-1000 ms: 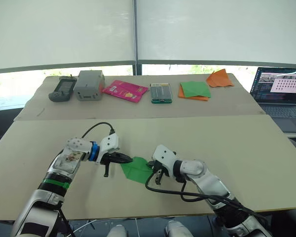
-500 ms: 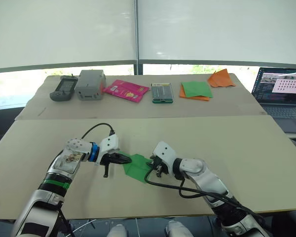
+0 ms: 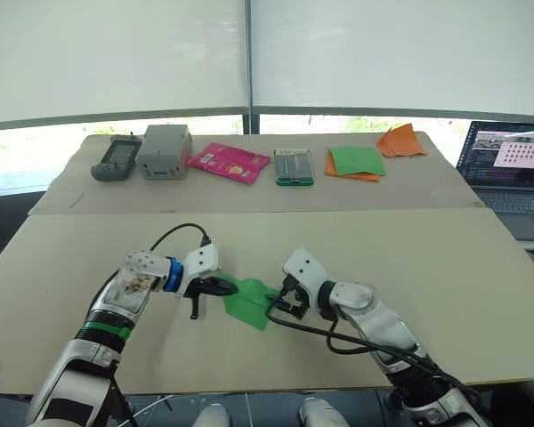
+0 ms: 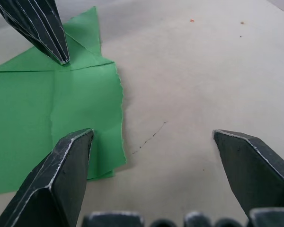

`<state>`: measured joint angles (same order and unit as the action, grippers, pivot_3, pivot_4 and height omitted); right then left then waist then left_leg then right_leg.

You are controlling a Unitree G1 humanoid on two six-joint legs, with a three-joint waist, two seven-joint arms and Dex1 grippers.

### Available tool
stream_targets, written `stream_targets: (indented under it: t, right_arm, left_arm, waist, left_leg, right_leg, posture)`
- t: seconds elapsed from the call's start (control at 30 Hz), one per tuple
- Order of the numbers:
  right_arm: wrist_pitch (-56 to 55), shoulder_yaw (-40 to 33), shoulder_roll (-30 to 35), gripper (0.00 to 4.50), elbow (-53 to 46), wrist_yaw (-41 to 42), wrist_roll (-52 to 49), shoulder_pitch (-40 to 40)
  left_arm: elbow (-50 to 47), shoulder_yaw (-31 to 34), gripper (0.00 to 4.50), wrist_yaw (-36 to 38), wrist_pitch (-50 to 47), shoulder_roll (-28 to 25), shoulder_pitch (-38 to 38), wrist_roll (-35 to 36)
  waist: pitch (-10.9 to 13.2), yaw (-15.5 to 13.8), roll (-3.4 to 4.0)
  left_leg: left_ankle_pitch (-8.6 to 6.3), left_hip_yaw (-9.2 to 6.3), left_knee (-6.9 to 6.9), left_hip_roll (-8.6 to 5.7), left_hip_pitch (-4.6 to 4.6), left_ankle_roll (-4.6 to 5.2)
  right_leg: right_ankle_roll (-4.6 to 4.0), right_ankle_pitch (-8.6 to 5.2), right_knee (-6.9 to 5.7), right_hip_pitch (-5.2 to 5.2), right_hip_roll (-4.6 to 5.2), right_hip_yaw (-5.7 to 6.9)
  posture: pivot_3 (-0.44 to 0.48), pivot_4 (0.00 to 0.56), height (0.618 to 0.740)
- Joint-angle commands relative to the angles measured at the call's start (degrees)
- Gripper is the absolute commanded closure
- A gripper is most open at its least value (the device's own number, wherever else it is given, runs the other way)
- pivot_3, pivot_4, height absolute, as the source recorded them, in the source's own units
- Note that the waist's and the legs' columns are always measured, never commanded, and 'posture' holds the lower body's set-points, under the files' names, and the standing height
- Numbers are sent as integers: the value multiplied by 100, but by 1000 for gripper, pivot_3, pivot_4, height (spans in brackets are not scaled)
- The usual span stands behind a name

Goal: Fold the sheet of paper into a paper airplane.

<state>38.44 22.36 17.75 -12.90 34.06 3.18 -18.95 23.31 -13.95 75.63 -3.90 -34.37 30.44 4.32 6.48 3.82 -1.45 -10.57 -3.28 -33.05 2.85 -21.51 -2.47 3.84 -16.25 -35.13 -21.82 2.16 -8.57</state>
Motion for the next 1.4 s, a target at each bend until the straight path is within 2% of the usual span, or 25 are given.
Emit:
stream_targets:
  t: [0.03,0.4,0.67,0.8,1.07,1.13,1.4]
  right_arm:
    - [-332,76,-91,22,-473,14,-105,48]
    - [-618,-8,-293,22,-671,-128,-227,86]
    - [-524,1,-178,22,-972,-90,-432,543]
    - [-552,-42,-166,1171,-828,-247,-393,672]
    - [-592,-196,-272,4005,-630,-338,-539,608]
    - [-635,-166,-253,4474,-586,-327,-507,607]
    - [-737,-66,-227,4474,-236,-292,-432,690]
  left_arm:
    - [-31,-130,4500,5,-39,-27,-42,-131]
    - [-138,-197,4500,-42,-99,-88,-128,-204]
    - [-213,-193,4500,-94,-150,-113,-176,-183]
    - [-227,-188,4500,-95,-163,-132,-177,-181]
    - [-261,-184,4500,-115,-168,-153,-205,-186]
    - [-261,-180,4500,-117,-166,-163,-210,-187]
    - [-309,-121,4500,-160,-186,-203,-242,-154]
  waist:
    - [0,-1,1]
    - [0,-15,1]
    - [-1,-32,1]
    - [-1,-20,1]
    - [-1,-10,1]
    - [-1,-9,1]
    - [-1,3,1]
  left_leg:
    - [0,0,0,0,-8,0]
    - [1,0,-2,-1,-27,0]
    - [1,0,-3,-1,-27,0]
    - [1,0,-3,-1,-25,0]
    - [0,0,-2,-1,-24,0]
    - [1,0,-2,-1,-24,1]
    - [0,0,-1,-1,-24,0]
  right_leg:
    - [1,1,-2,-7,0,0]
    - [9,6,-2,-23,0,0]
    - [6,4,-1,-22,0,0]
    - [3,3,-1,-23,0,-1]
    - [3,3,-1,-23,0,0]
    - [3,3,-2,-23,0,-1]
    - [3,3,-2,-22,0,0]
  posture:
    - [0,150,740]
    - [0,150,740]
    - [0,150,740]
    - [0,150,740]
    - [0,150,740]
    - [0,150,740]
    - [0,150,740]
